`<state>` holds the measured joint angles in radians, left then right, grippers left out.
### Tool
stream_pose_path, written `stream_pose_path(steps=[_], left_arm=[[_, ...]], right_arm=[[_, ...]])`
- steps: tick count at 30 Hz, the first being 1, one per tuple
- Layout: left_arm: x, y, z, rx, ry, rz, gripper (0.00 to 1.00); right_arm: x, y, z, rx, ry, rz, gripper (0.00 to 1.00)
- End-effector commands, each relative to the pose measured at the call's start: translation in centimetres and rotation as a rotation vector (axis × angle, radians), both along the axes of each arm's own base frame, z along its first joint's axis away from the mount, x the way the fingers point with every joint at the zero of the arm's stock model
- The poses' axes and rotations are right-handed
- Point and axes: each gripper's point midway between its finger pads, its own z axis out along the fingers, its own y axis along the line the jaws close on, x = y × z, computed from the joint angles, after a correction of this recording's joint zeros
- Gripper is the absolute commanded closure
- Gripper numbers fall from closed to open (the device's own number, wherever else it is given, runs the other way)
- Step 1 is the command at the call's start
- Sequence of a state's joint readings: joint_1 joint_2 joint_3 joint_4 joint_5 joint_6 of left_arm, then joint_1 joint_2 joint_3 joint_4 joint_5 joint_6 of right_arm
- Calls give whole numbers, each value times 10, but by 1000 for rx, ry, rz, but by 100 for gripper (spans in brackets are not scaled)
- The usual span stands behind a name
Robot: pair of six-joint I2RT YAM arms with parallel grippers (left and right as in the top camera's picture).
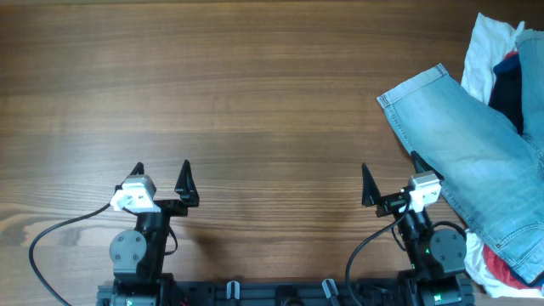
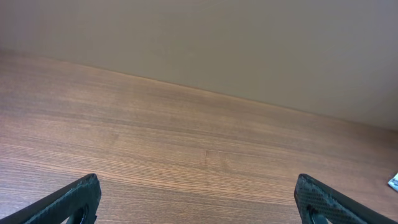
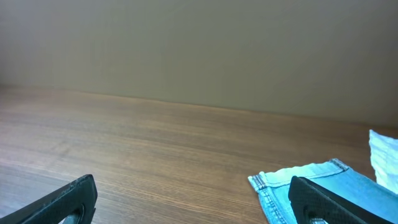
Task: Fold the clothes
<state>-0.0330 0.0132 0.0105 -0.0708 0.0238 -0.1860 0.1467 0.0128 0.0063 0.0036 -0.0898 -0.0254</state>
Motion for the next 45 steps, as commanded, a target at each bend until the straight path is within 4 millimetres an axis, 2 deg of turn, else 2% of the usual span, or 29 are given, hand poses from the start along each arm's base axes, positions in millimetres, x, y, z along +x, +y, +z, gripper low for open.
stream_pose_path(steps=[1, 6, 10, 13, 19, 24, 25, 27, 31, 33, 34, 37, 40, 44, 45], left_arm=[[0, -3, 1, -6, -9, -13, 0], [-1, -11, -4, -18, 22, -61, 0], [-4, -18, 0, -51, 87, -97, 0], [-9, -18, 13, -51, 149, -97, 0], [-17, -19, 56, -55, 285, -100, 0], [-14, -19, 70, -57, 464, -94, 0], [-12, -19, 71, -58, 544, -92, 0], [-10, -19, 71, -58, 622, -89, 0], [-5, -22, 62, -68, 751, -100, 0], [-5, -25, 54, -78, 789, -116, 0], [-4, -25, 51, -78, 801, -115, 0], [-1, -26, 45, -79, 828, -114, 0], [1, -26, 41, -79, 849, -113, 0], [2, -26, 37, -80, 863, -112, 0], [2, -26, 37, -80, 865, -112, 0]], right_arm=[[-2, 5, 3, 34, -5, 30, 0], [-4, 5, 12, 182, 34, 35, 0], [-12, 5, 37, 189, 36, 41, 0], [-21, 4, 56, 179, 68, 36, 1], [-28, -1, 88, 156, 197, 6, 0], [-12, -2, 94, 81, 397, -24, 0], [-3, -2, 89, 17, 503, -30, 0], [8, -1, 84, -34, 611, -32, 0], [39, 8, 80, -68, 756, -1, 0], [58, 6, 73, -117, 773, -15, 0], [70, -3, 66, -133, 781, -73, 0], [98, -44, 36, -145, 847, -351, 0], [116, -55, -6, -210, 951, -384, 0], [129, -67, -83, -277, 1141, -391, 0], [131, -69, -97, -283, 1173, -394, 0]])
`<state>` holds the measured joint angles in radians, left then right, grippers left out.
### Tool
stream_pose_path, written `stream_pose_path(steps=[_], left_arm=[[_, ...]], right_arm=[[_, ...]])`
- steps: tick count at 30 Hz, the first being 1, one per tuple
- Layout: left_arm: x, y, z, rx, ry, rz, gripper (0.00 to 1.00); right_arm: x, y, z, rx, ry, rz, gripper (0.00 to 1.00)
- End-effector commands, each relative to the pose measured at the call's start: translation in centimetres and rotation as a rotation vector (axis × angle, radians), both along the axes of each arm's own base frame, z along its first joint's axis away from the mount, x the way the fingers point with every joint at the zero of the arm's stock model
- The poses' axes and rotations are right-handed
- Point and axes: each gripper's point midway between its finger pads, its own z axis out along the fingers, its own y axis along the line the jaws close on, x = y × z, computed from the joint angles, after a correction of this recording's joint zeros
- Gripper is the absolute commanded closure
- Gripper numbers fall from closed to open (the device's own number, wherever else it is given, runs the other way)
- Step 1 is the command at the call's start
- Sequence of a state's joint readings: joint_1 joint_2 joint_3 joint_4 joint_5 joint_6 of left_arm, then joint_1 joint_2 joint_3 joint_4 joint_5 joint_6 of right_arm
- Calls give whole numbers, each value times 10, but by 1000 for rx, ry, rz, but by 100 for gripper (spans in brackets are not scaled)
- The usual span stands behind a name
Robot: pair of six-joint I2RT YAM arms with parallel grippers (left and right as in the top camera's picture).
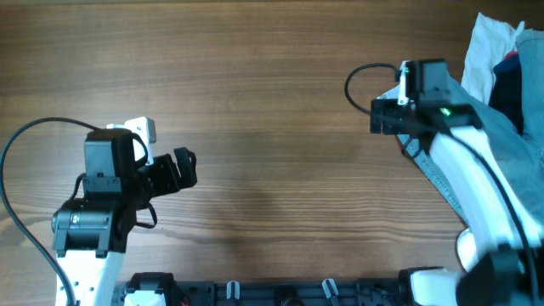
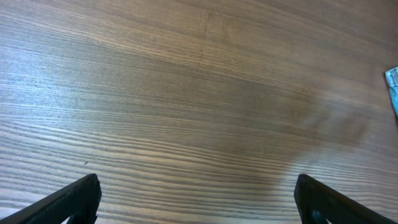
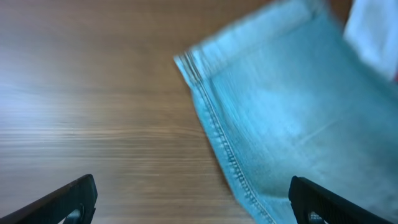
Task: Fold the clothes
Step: 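Reach the right gripper to the denim shorts on the pile and grasp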
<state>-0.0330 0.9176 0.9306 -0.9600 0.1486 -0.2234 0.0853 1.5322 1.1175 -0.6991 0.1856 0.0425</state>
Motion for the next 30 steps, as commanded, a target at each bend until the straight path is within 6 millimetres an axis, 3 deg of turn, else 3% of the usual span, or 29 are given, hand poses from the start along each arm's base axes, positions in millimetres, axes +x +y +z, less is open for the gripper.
stream_pose_path(steps=[1, 8, 12, 14, 16, 20, 24, 26, 30], left_arm=[[3, -4, 7, -19, -13, -11, 0], [4, -4, 7, -20, -16, -11, 0], [4, -4, 7, -20, -16, -10, 0], [4, -4, 7, -19, -16, -10, 0], [4, -4, 7, -19, -16, -10, 0], [5, -4, 8, -20, -23, -10, 0], [8, -5, 11, -20, -38, -10, 0], [8, -5, 11, -20, -39, -11, 0], [8, -5, 11, -20, -39, -11, 0]], right_arm=[[7, -19, -52, -69, 126, -34, 0], [17, -40, -117, -79, 208, -88, 1], [8, -55, -148, -80, 278, -122, 1], [2, -65, -159, -93, 310, -150, 6], [-3, -78, -164, -111, 329, -182, 21], [-7, -93, -161, -93, 321, -253, 64], [-3, -97, -149, -87, 294, -267, 92], [2, -98, -134, -81, 265, -287, 96], [24, -95, -72, -49, 152, -285, 96]])
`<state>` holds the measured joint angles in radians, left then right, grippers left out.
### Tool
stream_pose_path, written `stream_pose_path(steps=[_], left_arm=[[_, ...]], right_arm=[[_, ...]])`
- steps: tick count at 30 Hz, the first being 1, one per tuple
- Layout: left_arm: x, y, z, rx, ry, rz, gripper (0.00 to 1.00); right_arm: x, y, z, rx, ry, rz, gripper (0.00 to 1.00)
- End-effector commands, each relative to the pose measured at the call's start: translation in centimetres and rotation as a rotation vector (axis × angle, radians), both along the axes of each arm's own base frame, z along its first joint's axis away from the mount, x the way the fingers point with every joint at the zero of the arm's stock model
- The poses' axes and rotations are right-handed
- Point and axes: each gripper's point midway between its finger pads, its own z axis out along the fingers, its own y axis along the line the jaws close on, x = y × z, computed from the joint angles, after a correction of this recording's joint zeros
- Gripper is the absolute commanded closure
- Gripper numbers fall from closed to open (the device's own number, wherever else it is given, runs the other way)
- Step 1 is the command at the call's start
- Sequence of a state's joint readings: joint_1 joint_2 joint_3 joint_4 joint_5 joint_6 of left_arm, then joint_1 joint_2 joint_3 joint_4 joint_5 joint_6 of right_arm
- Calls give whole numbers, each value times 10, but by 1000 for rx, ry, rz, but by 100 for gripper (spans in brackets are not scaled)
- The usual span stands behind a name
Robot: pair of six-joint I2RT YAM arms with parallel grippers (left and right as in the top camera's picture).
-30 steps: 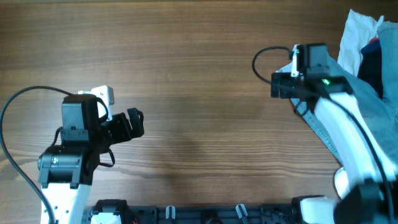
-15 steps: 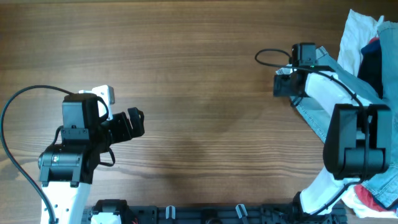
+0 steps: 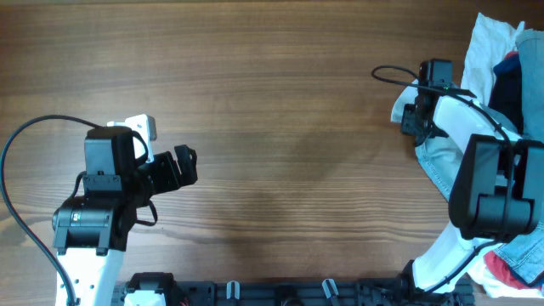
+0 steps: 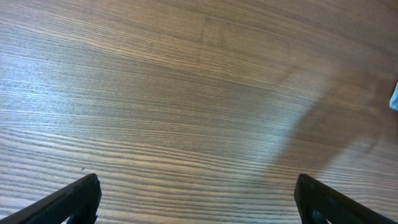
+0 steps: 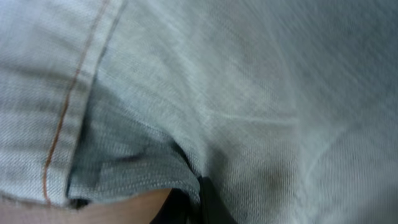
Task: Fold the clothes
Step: 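Reach the right gripper to the denim shorts on the pile and grasp, then pull the denim shorts off the pile onto the table center with right gripper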
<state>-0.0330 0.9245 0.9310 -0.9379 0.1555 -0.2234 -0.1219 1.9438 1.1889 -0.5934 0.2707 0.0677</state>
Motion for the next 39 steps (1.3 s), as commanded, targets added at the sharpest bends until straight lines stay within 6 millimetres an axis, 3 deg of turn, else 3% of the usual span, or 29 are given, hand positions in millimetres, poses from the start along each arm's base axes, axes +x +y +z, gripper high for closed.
stream_pose_path(steps=[1, 7, 10, 13, 15, 17, 20, 23, 27, 29, 30, 31, 32, 33, 34, 36, 39], left_arm=[[4, -3, 9, -14, -23, -7, 0], [3, -3, 9, -14, -23, -7, 0], [3, -3, 9, -14, -23, -7, 0], [4, -3, 9, -14, -23, -7, 0], [4, -3, 9, -14, -23, -7, 0], [3, -3, 9, -14, -24, -7, 0], [3, -3, 9, -14, -23, -7, 0], [3, -3, 9, -14, -23, -7, 0], [4, -3, 9, -14, -24, -7, 0], [4, -3, 9, -14, -26, -7, 0], [4, -3, 9, -14, -28, -7, 0], [5, -3, 10, -14, -30, -7, 0], [5, -3, 10, -14, -31, -7, 0], [5, -3, 10, -14, -31, -7, 0], [5, -3, 10, -14, -30, -7, 0], [5, -3, 10, -15, -29, -7, 0], [5, -3, 10, -17, -28, -3, 0]], right_arm=[[15, 0, 64, 18, -121, -20, 96], [12, 20, 205, 85, -413, 51, 96], [-1, 73, 265, 251, -580, 288, 96], [-29, 134, 321, 382, -730, 535, 96], [-50, 171, 351, 423, -813, 659, 96], [-60, 197, 363, 464, -841, 727, 96], [-65, 232, 363, 526, -831, 790, 96], [-56, 266, 344, 591, -766, 824, 94], [-21, 310, 313, 625, -727, 886, 90], [14, 330, 295, 669, -746, 829, 86], [36, 341, 280, 729, -751, 762, 80], [44, 347, 273, 759, -748, 747, 69], [51, 356, 263, 795, -740, 752, 45], [57, 363, 251, 828, -719, 753, 32], [60, 364, 241, 838, -698, 748, 26], [63, 355, 225, 816, -656, 707, 0], [72, 294, 199, 596, -592, 507, 1]])
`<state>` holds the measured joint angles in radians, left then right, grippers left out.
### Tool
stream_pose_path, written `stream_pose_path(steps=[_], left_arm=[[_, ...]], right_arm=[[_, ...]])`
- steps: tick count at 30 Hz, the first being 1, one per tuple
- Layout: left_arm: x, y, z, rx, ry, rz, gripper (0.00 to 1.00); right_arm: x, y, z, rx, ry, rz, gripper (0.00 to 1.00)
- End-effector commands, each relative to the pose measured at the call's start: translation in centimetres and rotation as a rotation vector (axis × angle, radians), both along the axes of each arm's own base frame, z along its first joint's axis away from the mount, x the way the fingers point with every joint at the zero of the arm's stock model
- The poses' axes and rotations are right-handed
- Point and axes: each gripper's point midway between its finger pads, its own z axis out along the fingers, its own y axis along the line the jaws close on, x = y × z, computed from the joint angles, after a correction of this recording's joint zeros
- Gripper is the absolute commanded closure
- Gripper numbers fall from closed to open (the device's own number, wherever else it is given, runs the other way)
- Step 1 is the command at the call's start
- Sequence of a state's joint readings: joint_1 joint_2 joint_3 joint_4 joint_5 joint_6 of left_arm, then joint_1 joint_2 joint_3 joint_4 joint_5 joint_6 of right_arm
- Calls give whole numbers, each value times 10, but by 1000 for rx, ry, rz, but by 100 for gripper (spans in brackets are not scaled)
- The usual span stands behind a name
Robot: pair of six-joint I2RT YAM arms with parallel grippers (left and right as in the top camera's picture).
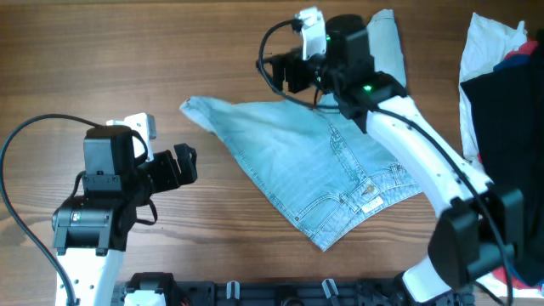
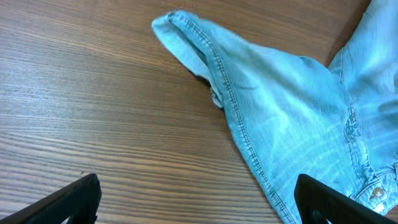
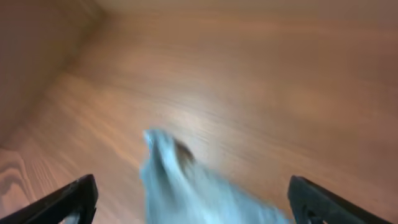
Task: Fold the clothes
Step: 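Pull the denim shorts off the pile onto the table center with right gripper, then reach the left gripper to the shorts waistband and grasp it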
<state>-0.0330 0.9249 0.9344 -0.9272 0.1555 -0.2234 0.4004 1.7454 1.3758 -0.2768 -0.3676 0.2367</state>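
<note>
Light blue jeans lie spread across the middle of the table, one leg end pointing left and another part running up behind the right arm. My right gripper hovers over their upper edge. In the blurred right wrist view it is open, with denim below and ahead of the fingers. Left of the jeans, my left gripper is open and holds nothing. The left wrist view has the jeans ahead and to the right of that gripper.
A pile of other clothes, white, dark and red, sits at the table's right edge. The wooden table is bare at the left and far left. Cables trail from both arms.
The jeans were at the right edge by the pile with my right gripper closed in the denim. Now they lie spread mid-table and that gripper is open above them. My left arm has not moved.
Both arms first rested open at the front edge, with the jeans draped over the pile at the right. Then both were out over the table, the right open above the jeans' hem. Then it gripped the denim. The jeans now lie mid-table, let go.
</note>
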Motion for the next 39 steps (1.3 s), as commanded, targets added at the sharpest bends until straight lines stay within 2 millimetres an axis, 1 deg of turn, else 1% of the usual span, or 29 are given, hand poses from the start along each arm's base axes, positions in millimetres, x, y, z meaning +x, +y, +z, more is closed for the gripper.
stream_pose_path(steps=[1, 2, 3, 5, 6, 8, 10, 12, 16, 17, 21, 25, 29, 31, 34, 38, 39], left_arm=[[2, -3, 7, -24, -13, 6, 0], [2, -3, 7, -32, -11, 16, 0], [2, -3, 7, -42, -8, 29, 0], [2, -6, 7, -72, 1, 41, 0], [1, -10, 7, -91, 6, 25, 0], [-1, -23, 4, -150, 32, -20, 0], [-2, -32, -1, -195, 71, -51, 0], [-4, -39, -9, -227, 119, -69, 0], [-7, -52, -33, -314, 283, -53, 0], [-7, -56, -38, -324, 311, -56, 0], [-9, -80, -70, -347, 488, -24, 0], [-15, -110, -106, -355, 672, 49, 0], [-29, -141, -137, -339, 817, 97, 0], [-35, -163, -150, -337, 855, 66, 0], [-44, -187, -165, -326, 889, 66, 0], [-57, -221, -180, -322, 911, 63, 0], [-60, -226, -182, -321, 914, 60, 0]], right_arm=[[12, -70, -1, -130, 44, -267, 1], [7, -98, -6, -196, 81, -351, 1], [-1, -120, -9, -247, 114, -405, 0], [-18, -158, -12, -330, 179, -491, 0], [-29, -180, -13, -373, 220, -539, 1], [-46, -213, -15, -431, 280, -612, 0], [-62, -243, -15, -476, 332, -695, 0], [-73, -267, -13, -491, 369, -780, 1], [-89, -306, -4, -466, 399, -888, 0], [-91, -312, -1, -458, 400, -905, 0], [-104, -330, 9, -423, 405, -949, 0], [-111, -331, 7, -457, 423, -915, 0], [-114, -330, 5, -460, 436, -912, 0], [-114, -330, 5, -460, 436, -912, 0], [-114, -330, 5, -461, 439, -912, 0], [-115, -330, 5, -462, 443, -911, 0], [-115, -330, 5, -463, 443, -911, 0]])
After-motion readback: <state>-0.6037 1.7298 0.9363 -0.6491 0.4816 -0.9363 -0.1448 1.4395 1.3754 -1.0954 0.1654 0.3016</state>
